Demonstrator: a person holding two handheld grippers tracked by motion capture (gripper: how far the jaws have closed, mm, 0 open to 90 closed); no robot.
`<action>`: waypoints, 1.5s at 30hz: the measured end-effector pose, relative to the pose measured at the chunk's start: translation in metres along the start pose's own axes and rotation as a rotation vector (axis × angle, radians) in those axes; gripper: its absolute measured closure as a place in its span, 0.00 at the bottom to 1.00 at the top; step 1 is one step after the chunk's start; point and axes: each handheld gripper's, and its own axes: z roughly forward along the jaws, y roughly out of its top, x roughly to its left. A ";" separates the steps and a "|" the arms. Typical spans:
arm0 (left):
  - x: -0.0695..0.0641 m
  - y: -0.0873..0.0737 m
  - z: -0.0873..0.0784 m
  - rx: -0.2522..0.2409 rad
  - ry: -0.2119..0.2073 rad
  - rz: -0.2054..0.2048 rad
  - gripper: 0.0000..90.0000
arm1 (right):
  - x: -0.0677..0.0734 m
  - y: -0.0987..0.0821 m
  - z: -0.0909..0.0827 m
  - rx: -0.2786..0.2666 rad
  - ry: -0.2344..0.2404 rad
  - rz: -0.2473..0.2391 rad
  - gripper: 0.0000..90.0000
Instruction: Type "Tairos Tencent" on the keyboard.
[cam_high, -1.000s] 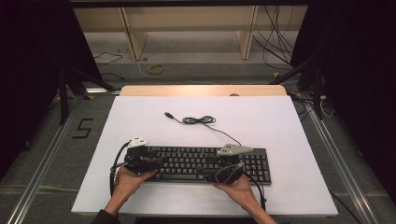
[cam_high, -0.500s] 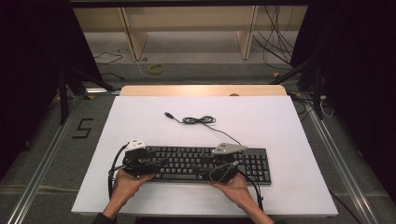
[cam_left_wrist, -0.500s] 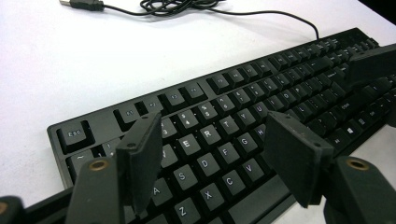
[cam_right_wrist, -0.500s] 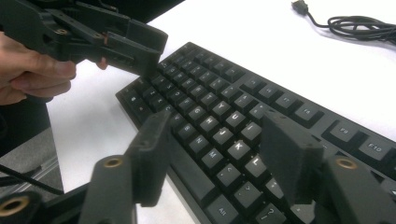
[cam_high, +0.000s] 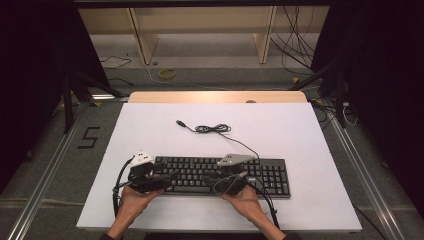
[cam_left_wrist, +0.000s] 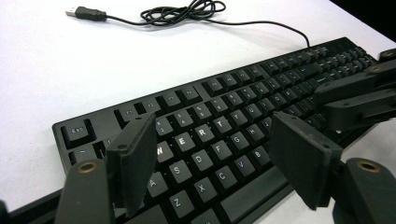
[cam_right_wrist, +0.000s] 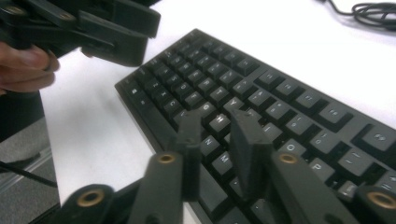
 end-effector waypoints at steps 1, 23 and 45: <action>-0.001 -0.001 -0.001 -0.002 -0.002 -0.002 0.35 | 0.000 0.000 0.002 0.006 0.000 -0.002 0.87; -0.002 -0.007 -0.011 -0.027 0.001 0.003 0.33 | 0.008 -0.002 0.039 0.112 -0.044 -0.046 1.00; -0.006 0.002 0.011 0.007 0.013 0.040 0.45 | 0.000 -0.001 0.004 -0.011 -0.038 0.005 0.69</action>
